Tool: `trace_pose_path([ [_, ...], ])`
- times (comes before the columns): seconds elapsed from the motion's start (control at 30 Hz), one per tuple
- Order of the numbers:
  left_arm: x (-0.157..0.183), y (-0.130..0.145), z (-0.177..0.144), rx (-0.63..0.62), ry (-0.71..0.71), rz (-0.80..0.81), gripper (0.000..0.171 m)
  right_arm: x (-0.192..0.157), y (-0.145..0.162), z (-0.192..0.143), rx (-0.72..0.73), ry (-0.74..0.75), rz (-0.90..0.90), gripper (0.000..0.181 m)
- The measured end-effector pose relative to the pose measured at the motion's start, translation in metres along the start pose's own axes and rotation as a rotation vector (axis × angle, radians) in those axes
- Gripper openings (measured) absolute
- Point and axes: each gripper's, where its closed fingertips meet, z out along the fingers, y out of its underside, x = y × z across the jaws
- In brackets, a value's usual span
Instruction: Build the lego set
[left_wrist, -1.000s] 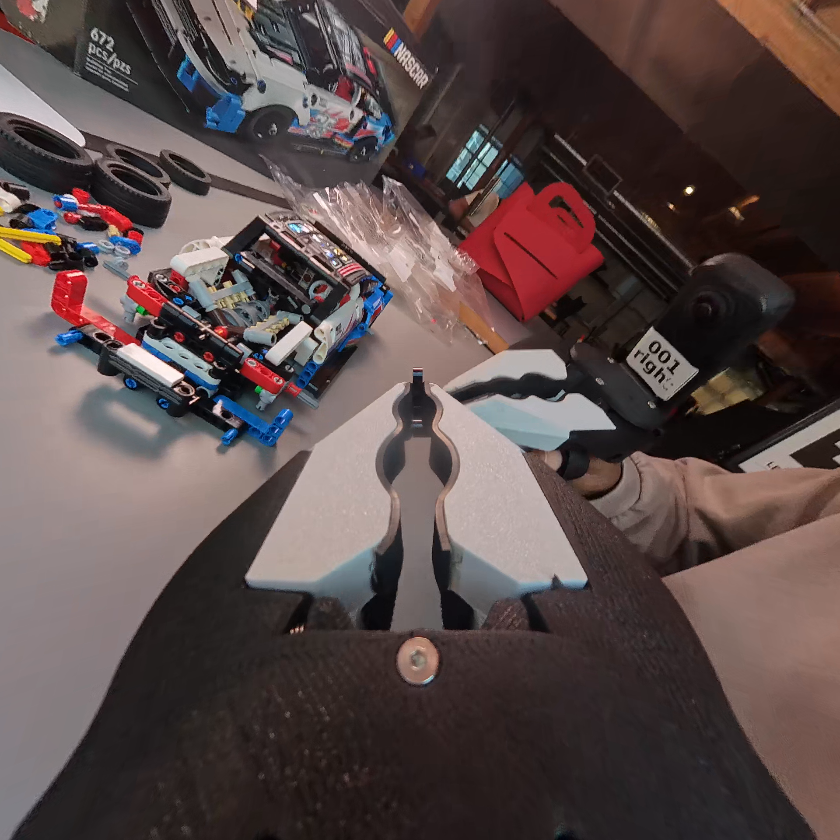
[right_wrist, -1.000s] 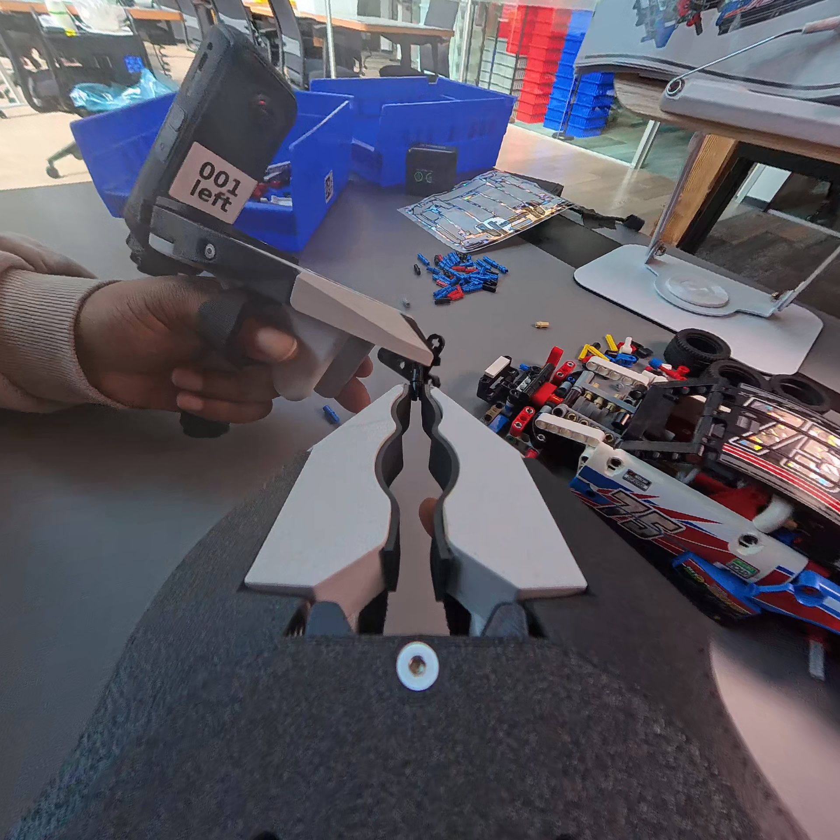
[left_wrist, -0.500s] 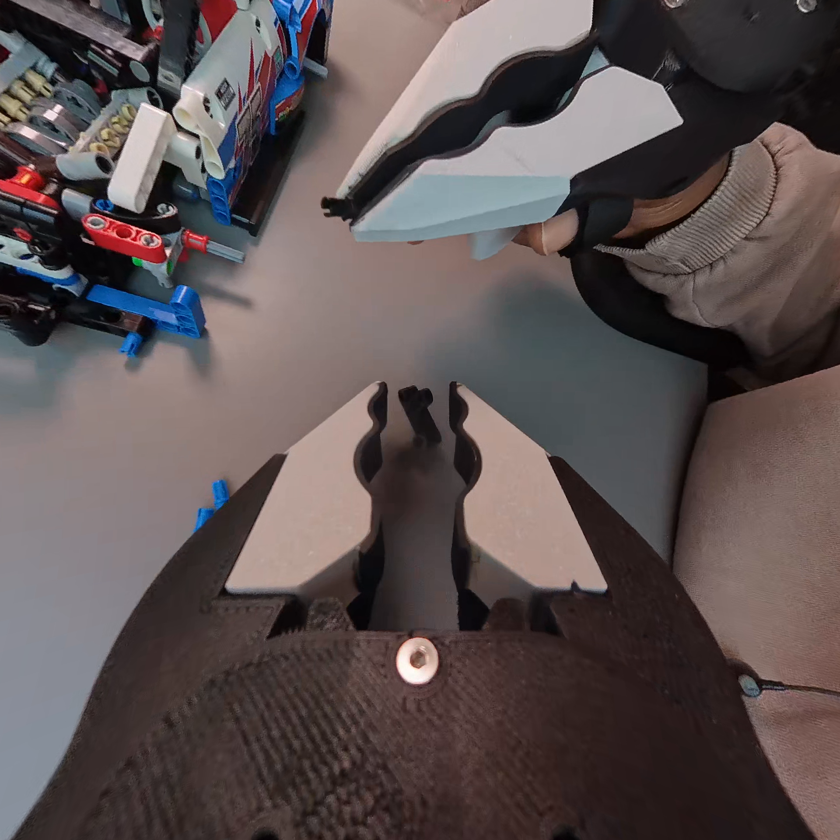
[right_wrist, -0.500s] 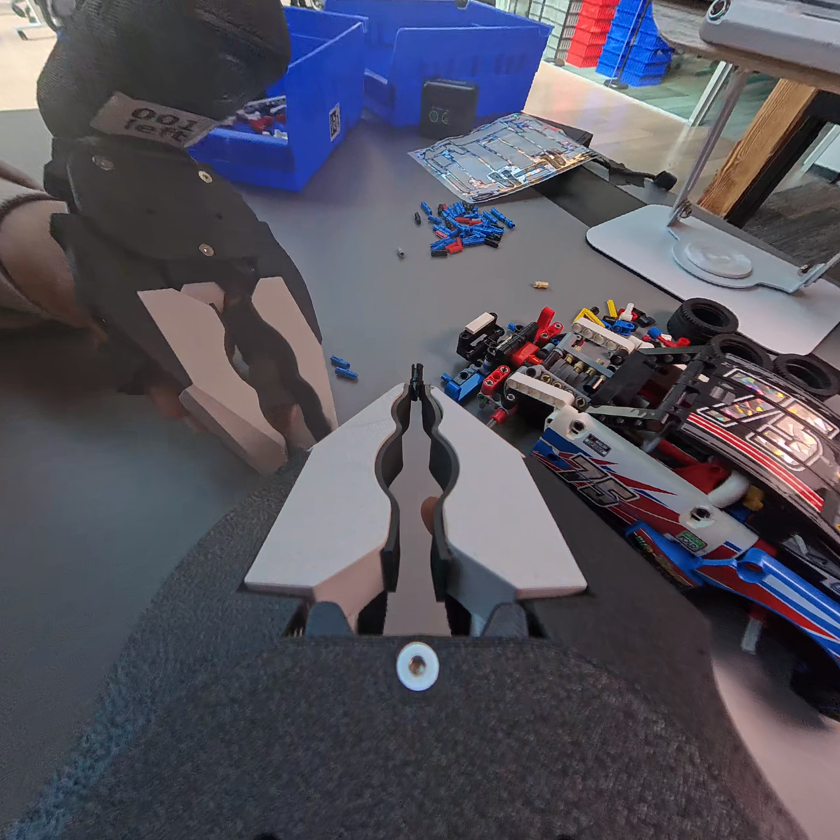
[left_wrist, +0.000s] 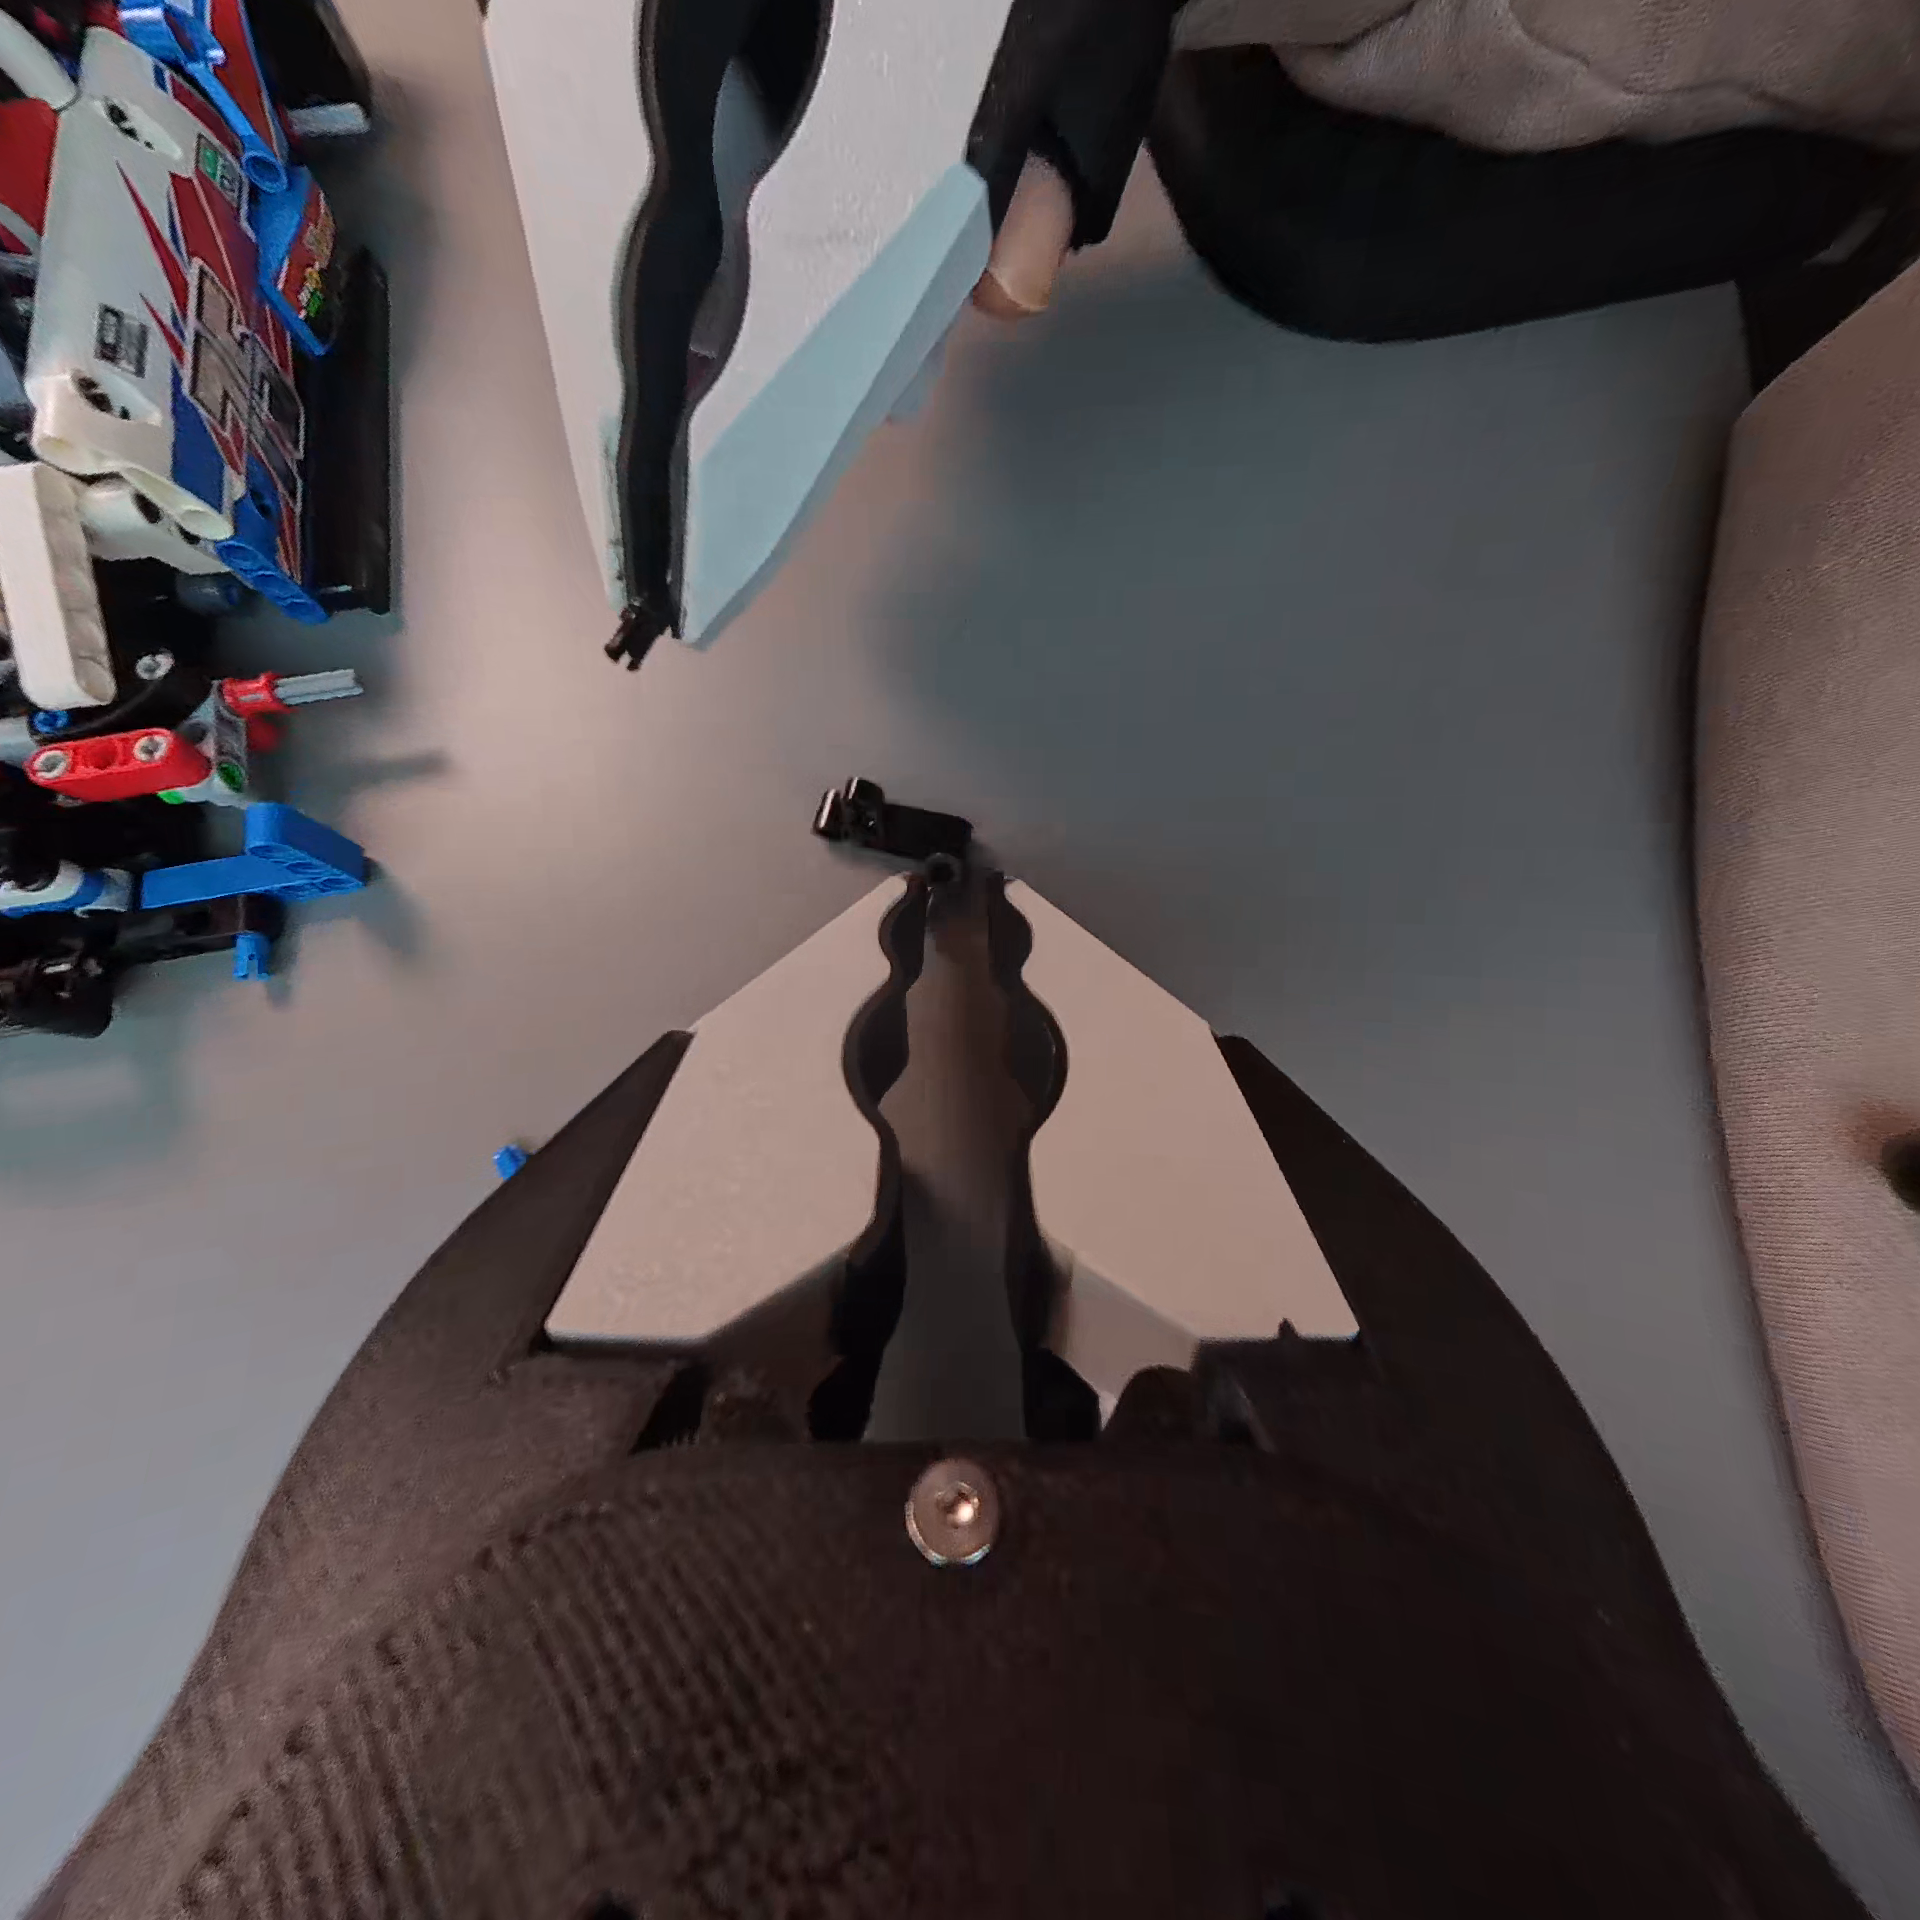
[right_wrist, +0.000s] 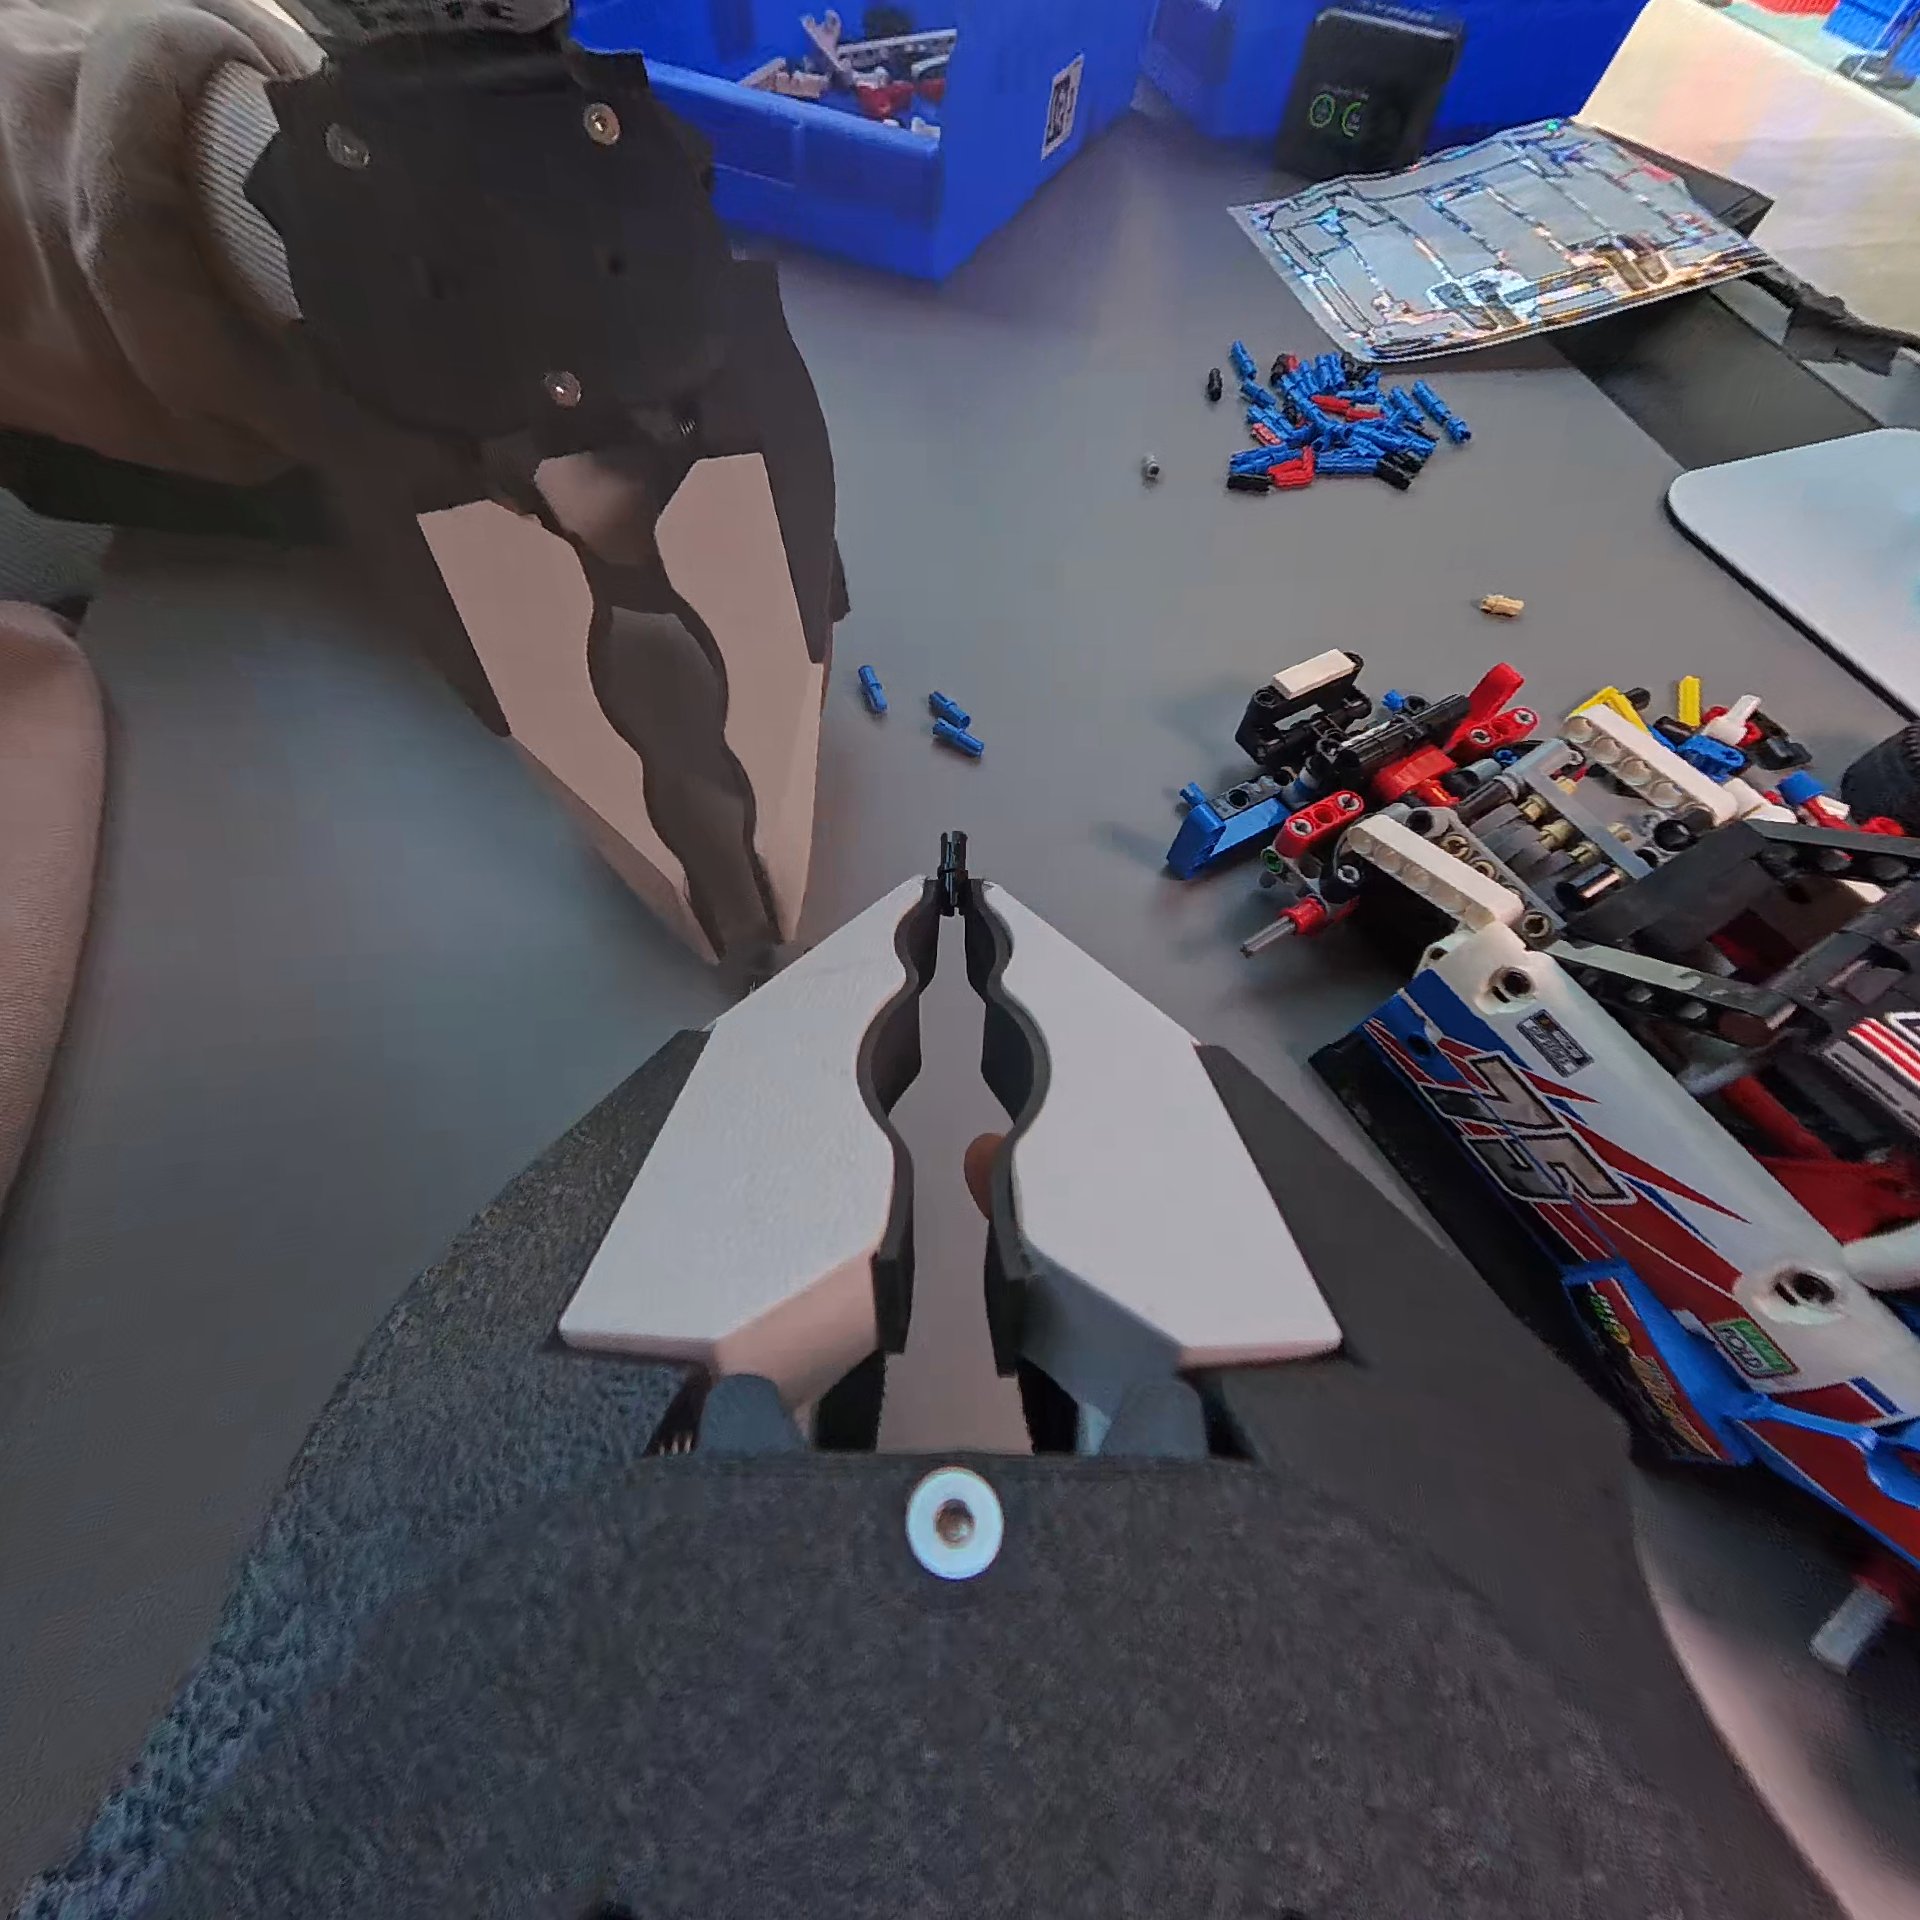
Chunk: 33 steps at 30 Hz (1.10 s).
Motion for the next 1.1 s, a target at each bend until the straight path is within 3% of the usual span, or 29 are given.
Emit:
trace_pose_path([
  [0.07, 0.004, -0.014, -0.008, 0.093, 0.051, -0.068, 0.013, -0.003, -0.001, -0.001, 0.008, -0.018, -0.012, 0.002],
  [0.2, -0.023, -0.033, -0.031, 0.274, 0.029, -0.257, 0.016, -0.015, -0.010, -0.004, 0.060, -0.062, -0.064, 0.002],
  [0.37, -0.022, -0.055, -0.047, 0.480, 0.271, -0.559, 0.016, -0.030, -0.024, -0.003, 0.117, -0.050, -0.197, 0.002],
  [0.53, -0.018, -0.060, -0.052, 0.525, 0.360, -0.615, 0.002, -0.033, -0.029, -0.004, 0.136, -0.010, -0.275, 0.002],
  [0.83, -0.018, -0.065, -0.060, 0.588, 0.462, -0.710, 0.008, -0.033, -0.041, -0.010, 0.207, 0.018, -0.299, 0.002],
  [1.1, -0.014, -0.070, -0.065, 0.625, 0.534, -0.757, 0.002, -0.034, -0.047, -0.014, 0.255, 0.022, -0.306, 0.002],
])
